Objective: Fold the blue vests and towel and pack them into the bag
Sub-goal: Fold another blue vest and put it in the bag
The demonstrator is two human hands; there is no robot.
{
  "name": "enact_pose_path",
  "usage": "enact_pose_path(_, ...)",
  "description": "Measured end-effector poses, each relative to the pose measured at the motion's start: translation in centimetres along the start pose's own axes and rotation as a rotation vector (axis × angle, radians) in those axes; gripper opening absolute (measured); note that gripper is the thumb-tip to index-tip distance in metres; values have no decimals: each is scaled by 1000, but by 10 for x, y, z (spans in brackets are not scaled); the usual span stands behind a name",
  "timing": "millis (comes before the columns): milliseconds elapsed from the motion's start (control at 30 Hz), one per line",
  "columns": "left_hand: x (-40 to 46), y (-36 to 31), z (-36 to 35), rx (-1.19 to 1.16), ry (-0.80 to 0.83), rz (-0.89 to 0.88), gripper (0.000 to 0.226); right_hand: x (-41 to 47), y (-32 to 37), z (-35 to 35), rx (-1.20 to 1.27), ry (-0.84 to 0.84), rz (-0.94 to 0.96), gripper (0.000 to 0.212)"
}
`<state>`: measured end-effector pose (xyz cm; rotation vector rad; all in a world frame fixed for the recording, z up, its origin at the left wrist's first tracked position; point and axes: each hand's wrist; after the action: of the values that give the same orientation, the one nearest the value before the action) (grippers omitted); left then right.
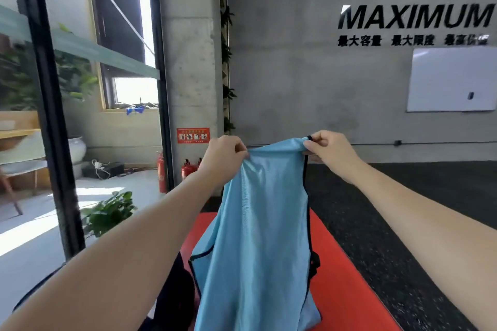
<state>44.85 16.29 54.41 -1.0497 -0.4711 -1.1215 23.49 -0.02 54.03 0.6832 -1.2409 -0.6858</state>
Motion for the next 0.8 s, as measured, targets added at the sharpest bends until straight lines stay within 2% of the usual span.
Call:
enact_pose_path(100, -21, 35, -40, 0, 92, 71, 13, -6, -57, -24, -84, 90, -119, 15)
enact_pose_path(200, -60, 62, -74, -35, 217, 162, 38, -32, -110, -42, -361, 182, -180, 51)
enact_pose_path(233, -76, 70, -81, -31, 260, 175, 42, -47, -122, -47, -442, 224, -173, 55)
enact_pose_path(300, -113, 85, -95, -19, 342, 201, 45, -86, -147, -56, -484, 310, -160, 48)
enact_pose_path(400, -176, 109, -105, -47, 477, 263, 41, -153, -174, -70, -427, 504, -159, 25)
enact_pose_path(467, -214, 121, -108, -71, 540, 338, 36, -191, -187, -78, -400, 628, -168, 18)
enact_pose_path(667, -287, 142, -103, -81, 526, 410, 19, -252, -219, -86, -463, 710, -181, 21)
enact_pose_path(733, -298, 145, -101, -27, 557, 316, 16, -257, -222, -86, -476, 765, -210, 36)
enact_pose_path(800, -305, 145, -101, 22, 567, 150, 16, -258, -222, -88, -483, 798, -199, 49)
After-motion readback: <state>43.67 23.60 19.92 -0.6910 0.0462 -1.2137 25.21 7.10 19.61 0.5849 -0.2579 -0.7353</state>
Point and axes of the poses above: each hand's wrist, its own x-axis towards the middle knuckle, its own z-axis out of the back of the hand, y = z × x, and after that the axes turned 13 degrees about -y, right-handed
